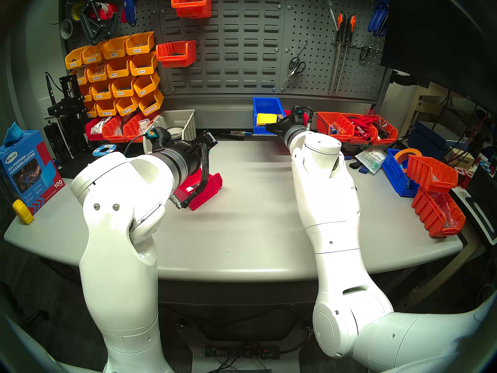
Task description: Hang all the unorganized tool boxes onto the wall
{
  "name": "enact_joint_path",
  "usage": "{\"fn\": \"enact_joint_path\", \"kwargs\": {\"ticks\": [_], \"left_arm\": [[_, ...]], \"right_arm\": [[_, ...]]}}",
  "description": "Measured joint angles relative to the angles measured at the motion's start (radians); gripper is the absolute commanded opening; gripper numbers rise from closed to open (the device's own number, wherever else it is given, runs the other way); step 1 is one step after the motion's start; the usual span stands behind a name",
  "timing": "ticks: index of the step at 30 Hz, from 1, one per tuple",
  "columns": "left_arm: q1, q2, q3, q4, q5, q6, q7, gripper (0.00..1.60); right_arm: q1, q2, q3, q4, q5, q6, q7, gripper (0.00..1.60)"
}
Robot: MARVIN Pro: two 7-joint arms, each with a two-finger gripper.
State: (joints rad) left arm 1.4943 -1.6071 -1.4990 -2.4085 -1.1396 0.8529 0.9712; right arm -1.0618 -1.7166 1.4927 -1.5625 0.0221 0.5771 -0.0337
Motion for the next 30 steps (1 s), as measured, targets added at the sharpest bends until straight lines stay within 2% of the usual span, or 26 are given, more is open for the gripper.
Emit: {"fn": "enact_joint_path", "kwargs": {"ticks": [30], "left_arm": [[0.000,0.000,0.000,0.000,0.000,0.000,0.000,1.60]], "right_arm": [[0.033,-0.022,-0.022,0.089,-0.017,-0.012,0.001,0.00]]}}
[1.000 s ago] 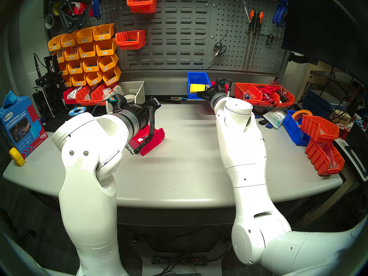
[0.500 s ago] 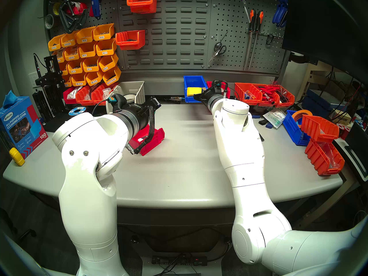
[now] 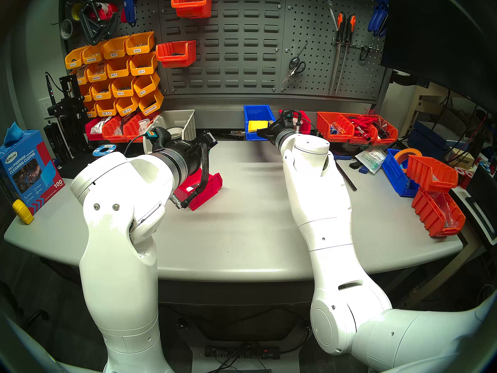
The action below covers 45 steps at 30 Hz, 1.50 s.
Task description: Hang all the unorganized tool boxes onto the wall
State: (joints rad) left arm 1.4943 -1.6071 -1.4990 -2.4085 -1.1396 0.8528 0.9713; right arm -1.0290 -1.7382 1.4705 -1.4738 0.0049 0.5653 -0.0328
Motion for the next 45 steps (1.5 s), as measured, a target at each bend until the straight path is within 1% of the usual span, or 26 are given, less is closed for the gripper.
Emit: {"fn": "enact_joint_path", "kwargs": {"ticks": [12,22,27,38,45], "left_arm": [[0.000,0.000,0.000,0.000,0.000,0.000,0.000,1.60],[0.000,0.000,0.000,0.000,0.000,0.000,0.000,1.60],[0.000,0.000,0.000,0.000,0.000,0.000,0.000,1.60],[0.000,0.000,0.000,0.000,0.000,0.000,0.000,1.60],[0.000,0.000,0.000,0.000,0.000,0.000,0.000,1.60]], "right_arm": [[0.025,-0.022,0.015,0.045,-0.001,-0.019,-0.034,0.00],[0.044,-0.040,0.022,0.071,-0.008,-0.020,-0.073,0.00],[0.050,-0.052,0.020,0.077,-0.012,-0.010,-0.089,0.00],[0.066,-0.071,0.002,0.083,-0.031,0.037,-0.131,0.00],[0.070,-0.076,-0.002,0.087,-0.036,0.056,-0.142,0.00]]}}
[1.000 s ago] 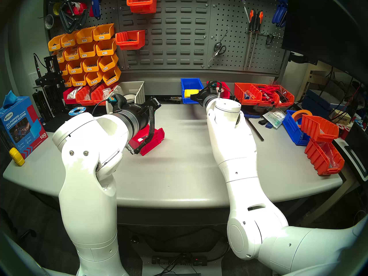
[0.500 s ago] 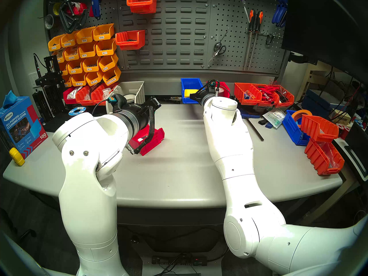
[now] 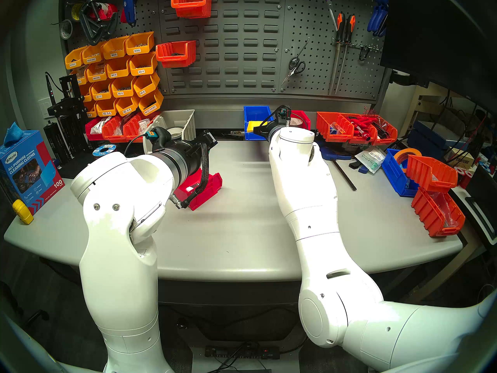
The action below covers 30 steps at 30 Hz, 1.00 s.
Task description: Hang all the unorganized tool boxes onto the wall
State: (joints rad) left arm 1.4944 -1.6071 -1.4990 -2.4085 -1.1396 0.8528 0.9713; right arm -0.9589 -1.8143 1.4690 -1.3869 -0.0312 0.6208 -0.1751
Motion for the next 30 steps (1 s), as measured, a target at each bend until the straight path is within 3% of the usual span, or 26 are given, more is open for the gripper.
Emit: {"fn": "enact_joint_path", "kwargs": {"ticks": [20,21,23,24,25,26,27,30], "left_arm": [[0.000,0.000,0.000,0.000,0.000,0.000,0.000,1.60],[0.000,0.000,0.000,0.000,0.000,0.000,0.000,1.60],[0.000,0.000,0.000,0.000,0.000,0.000,0.000,1.60],[0.000,0.000,0.000,0.000,0.000,0.000,0.000,1.60],[0.000,0.000,0.000,0.000,0.000,0.000,0.000,1.60],[0.000,0.000,0.000,0.000,0.000,0.000,0.000,1.60],[0.000,0.000,0.000,0.000,0.000,0.000,0.000,1.60],[0.000,0.000,0.000,0.000,0.000,0.000,0.000,1.60]], "right_arm": [[0.004,-0.028,0.017,0.001,0.031,0.038,-0.018,0.00],[0.005,-0.030,0.017,0.002,0.032,0.039,-0.022,0.13],[0.007,-0.033,0.017,0.006,0.033,0.040,-0.030,0.52],[0.008,-0.034,0.017,0.008,0.034,0.040,-0.032,0.52],[0.009,-0.035,0.017,0.009,0.034,0.040,-0.034,0.77],[0.013,-0.036,0.017,0.017,0.035,0.040,-0.038,1.20],[0.014,-0.036,0.017,0.021,0.036,0.039,-0.039,1.20],[0.020,-0.037,0.017,0.038,0.037,0.037,-0.042,1.60]]}}
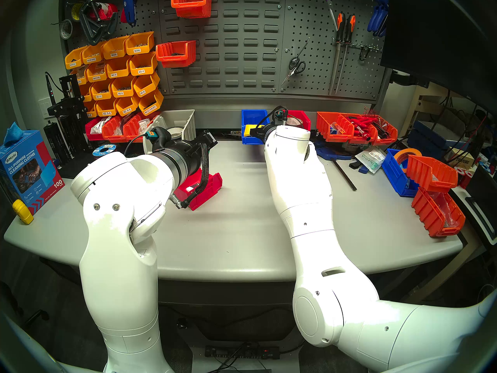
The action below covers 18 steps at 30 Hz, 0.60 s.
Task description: Hang all the unorganized tool boxes onto the wall
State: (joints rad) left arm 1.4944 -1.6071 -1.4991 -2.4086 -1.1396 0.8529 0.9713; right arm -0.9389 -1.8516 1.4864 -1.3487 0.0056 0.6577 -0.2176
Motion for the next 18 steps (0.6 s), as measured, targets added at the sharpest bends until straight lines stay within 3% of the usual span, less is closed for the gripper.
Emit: {"fn": "enact_joint_path", "kwargs": {"ticks": [18], "left_arm": [[0.000,0.000,0.000,0.000,0.000,0.000,0.000,1.60]], "right_arm": [[0.007,0.018,-0.008,-0.031,-0.007,-0.005,0.008,1.60]]}}
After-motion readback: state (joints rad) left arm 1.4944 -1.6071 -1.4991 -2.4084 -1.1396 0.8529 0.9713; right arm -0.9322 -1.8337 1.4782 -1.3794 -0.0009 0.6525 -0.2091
